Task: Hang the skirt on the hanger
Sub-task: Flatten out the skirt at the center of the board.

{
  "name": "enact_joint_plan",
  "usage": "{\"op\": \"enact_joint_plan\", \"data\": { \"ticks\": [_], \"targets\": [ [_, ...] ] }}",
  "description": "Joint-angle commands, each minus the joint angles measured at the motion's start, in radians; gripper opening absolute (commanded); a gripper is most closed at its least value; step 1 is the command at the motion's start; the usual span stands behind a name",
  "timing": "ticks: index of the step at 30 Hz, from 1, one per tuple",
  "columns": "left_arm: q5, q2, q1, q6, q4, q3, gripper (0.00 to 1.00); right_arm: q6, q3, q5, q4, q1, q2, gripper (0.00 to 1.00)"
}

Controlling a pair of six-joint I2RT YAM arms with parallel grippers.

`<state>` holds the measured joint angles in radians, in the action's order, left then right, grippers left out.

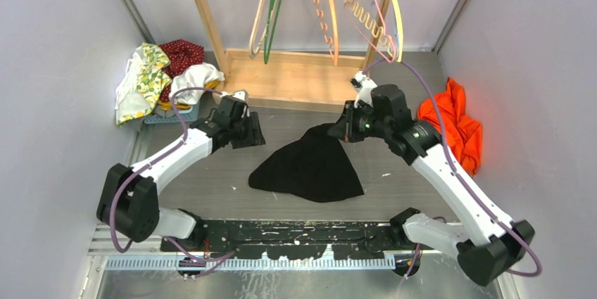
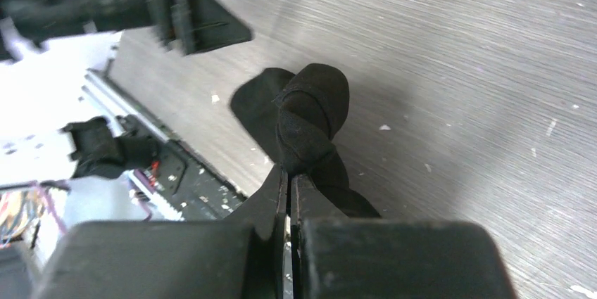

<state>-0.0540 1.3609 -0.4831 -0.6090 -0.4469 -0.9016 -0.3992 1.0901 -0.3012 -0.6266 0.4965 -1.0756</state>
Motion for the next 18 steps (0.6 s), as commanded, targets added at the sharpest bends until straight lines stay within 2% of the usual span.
{"op": "enact_joint_plan", "data": {
  "ticks": [1,6,12,18],
  "targets": [
    [-0.077,0.021,0.039,0.043,0.103,-0.043,0.52,0.004,0.008,-0.141,-0.009,0.006,0.117,0.01],
    [-0.312,0.047,0.038,0.028,0.214,-0.092,0.51,0.046,0.01,-0.071,-0.073,0.006,0.086,0.01],
    [-0.561,-0.043,0.016,0.047,0.37,-0.118,0.56,0.05,-0.002,-0.092,-0.023,0.008,0.004,0.01],
    [-0.686,-0.025,-0.037,0.147,0.453,-0.167,0.58,0.036,0.026,-0.136,0.005,0.032,-0.062,0.01]
  ]
}}
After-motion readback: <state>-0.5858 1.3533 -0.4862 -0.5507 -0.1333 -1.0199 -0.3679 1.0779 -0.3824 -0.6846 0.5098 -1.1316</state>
